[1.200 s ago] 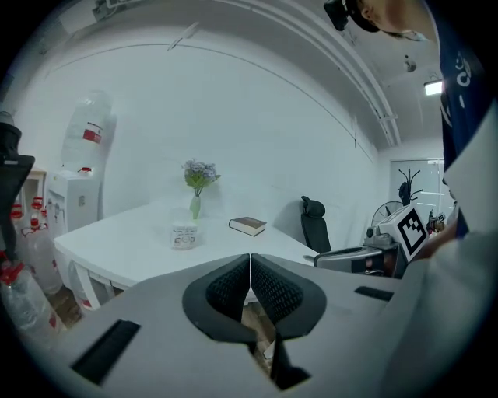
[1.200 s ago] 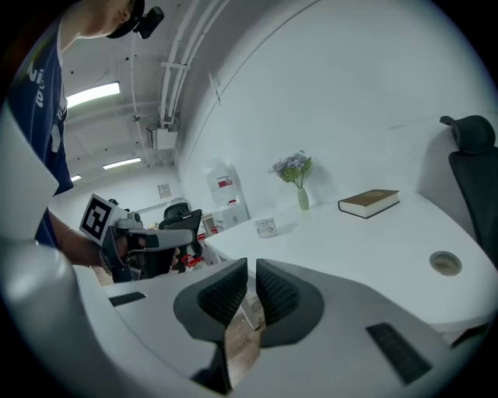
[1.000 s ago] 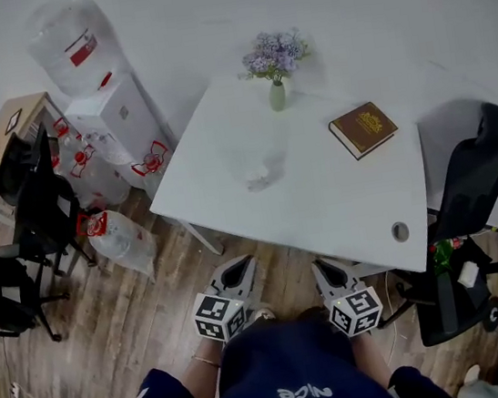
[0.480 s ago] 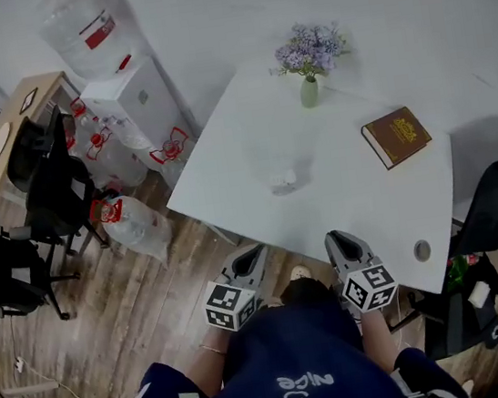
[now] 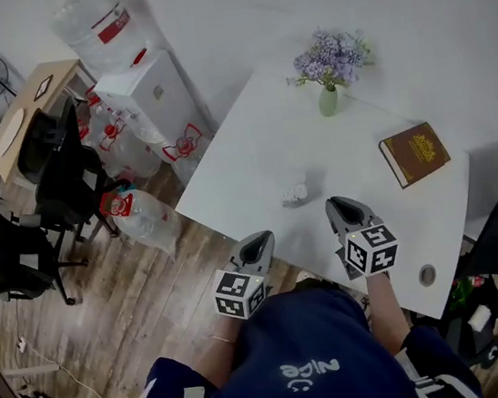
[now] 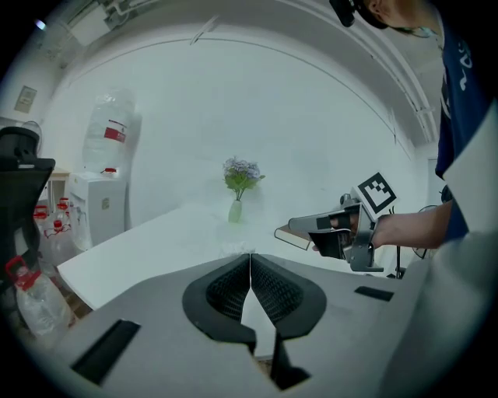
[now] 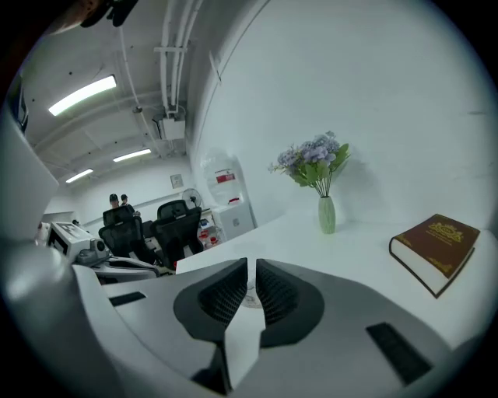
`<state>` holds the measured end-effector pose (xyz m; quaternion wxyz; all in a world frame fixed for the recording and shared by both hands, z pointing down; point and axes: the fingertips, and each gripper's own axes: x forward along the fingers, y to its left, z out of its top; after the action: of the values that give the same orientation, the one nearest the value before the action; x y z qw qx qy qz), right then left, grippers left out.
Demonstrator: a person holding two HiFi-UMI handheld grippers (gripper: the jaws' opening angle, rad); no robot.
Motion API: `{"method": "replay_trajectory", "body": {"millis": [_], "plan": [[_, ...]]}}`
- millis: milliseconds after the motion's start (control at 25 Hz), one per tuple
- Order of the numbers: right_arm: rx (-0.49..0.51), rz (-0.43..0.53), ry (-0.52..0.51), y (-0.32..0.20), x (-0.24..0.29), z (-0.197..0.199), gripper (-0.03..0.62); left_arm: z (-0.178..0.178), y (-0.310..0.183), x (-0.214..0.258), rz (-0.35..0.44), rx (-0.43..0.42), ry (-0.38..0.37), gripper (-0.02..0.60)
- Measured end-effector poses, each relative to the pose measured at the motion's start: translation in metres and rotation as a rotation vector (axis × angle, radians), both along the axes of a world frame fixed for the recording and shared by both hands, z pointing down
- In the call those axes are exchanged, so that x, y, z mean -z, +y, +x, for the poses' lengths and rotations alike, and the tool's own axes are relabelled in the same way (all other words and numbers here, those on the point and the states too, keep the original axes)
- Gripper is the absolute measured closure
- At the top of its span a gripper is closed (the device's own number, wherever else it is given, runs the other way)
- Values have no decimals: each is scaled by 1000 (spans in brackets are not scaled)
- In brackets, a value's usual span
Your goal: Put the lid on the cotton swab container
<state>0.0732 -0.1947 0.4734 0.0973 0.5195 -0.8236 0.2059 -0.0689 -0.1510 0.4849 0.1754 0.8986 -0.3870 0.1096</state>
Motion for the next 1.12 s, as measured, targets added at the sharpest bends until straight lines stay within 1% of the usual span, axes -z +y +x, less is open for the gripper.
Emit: {"method": "replay_trajectory", "body": {"millis": [80, 200, 320, 440, 520, 640, 680, 840, 960, 1000, 1040, 1080, 1120], "plan": [[53, -28, 16, -15, -3, -2, 534, 6, -4, -6, -8, 13, -1, 560], [133, -11, -4, -39, 5, -8, 534, 13, -12, -14, -20, 22, -12, 560], [149, 27, -14, -63, 14, -5, 534, 21, -23, -19, -21, 42, -19, 561], [158, 20, -3, -81, 13, -1, 534, 26, -29, -27, -30, 60, -33, 560], [165, 11, 1, -92, 11, -1, 534, 24, -36, -34, -33, 85, -68, 560], [158, -10, -15, -107, 6, 1, 534, 19, -50, -45, -28, 108, -147, 560], [156, -16, -20, -110, 4, 1, 534, 19, -53, -48, -32, 98, -158, 560], [159, -42, -28, -125, 0, 0, 534, 25, -72, -58, -57, 24, -163, 558], [138, -61, -65, -140, -2, 1, 534, 29, -90, -70, -56, -36, -221, 545], [127, -64, -78, -145, -3, 2, 534, 31, -94, -74, -60, -63, -240, 512], [122, -67, -86, -149, -3, 2, 534, 35, -98, -79, -72, -93, -250, 452], [123, -72, -86, -153, -5, 2, 534, 39, -101, -83, -90, -125, -253, 406], [131, -79, -78, -157, -7, 1, 534, 44, -104, -86, -106, -160, -253, 379]]}}
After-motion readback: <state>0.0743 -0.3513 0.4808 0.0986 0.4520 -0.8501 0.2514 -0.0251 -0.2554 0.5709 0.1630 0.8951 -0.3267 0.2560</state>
